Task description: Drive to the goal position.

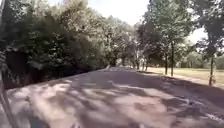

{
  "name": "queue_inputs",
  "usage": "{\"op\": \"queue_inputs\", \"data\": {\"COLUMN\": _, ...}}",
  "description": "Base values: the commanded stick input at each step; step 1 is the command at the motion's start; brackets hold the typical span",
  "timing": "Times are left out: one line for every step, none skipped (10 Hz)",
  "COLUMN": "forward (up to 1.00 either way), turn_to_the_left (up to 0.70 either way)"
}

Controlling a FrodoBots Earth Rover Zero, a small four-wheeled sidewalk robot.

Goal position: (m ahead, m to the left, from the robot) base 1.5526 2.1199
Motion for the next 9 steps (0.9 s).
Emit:
{"op": "queue_inputs", "data": {"forward": 0.70, "turn_to_the_left": 0.00}}
{"op": "queue_inputs", "data": {"forward": 0.70, "turn_to_the_left": 0.00}}
{"op": "queue_inputs", "data": {"forward": 0.70, "turn_to_the_left": 0.00}}
{"op": "queue_inputs", "data": {"forward": 0.70, "turn_to_the_left": 0.00}}
{"op": "queue_inputs", "data": {"forward": 0.70, "turn_to_the_left": 0.00}}
{"op": "queue_inputs", "data": {"forward": 0.70, "turn_to_the_left": 0.00}}
{"op": "queue_inputs", "data": {"forward": 0.70, "turn_to_the_left": 0.00}}
{"op": "queue_inputs", "data": {"forward": 0.70, "turn_to_the_left": 0.00}}
{"op": "queue_inputs", "data": {"forward": 0.70, "turn_to_the_left": 0.00}}
